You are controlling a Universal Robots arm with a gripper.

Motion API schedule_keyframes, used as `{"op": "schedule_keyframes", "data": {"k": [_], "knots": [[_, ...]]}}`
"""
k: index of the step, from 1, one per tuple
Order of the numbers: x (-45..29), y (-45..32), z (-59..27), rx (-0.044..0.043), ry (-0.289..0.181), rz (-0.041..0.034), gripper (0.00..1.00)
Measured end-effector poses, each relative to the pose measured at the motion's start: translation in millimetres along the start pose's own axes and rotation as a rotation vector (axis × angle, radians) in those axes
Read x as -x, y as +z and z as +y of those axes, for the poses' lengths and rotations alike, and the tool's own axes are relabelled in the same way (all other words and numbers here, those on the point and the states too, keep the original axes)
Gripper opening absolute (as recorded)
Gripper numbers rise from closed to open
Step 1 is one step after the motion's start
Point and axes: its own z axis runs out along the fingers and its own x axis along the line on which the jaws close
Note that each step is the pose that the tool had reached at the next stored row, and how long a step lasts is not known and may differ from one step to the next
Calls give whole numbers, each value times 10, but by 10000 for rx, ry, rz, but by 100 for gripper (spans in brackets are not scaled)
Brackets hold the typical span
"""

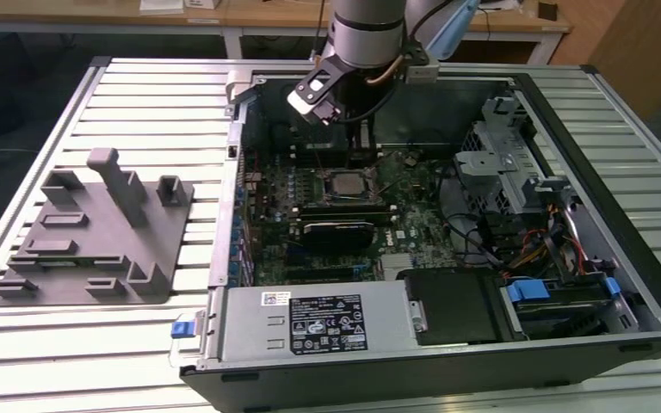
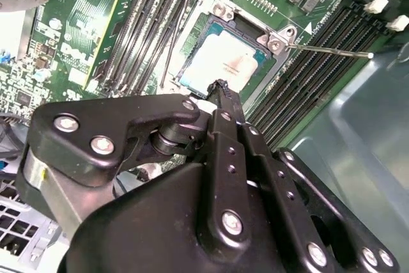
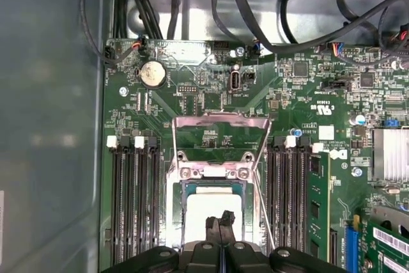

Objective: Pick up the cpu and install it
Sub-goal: 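Place the cpu into insertion slot, then close the cpu cover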

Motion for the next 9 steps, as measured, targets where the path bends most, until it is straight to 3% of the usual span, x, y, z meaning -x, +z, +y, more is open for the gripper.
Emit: {"op": "schedule_keyframes", "data": {"k": [5,7,9], "knots": [[0,-2,0,1,0,8,11],[0,-3,0,0,1,67,11],[0,-3,0,1,2,73,11]]}}
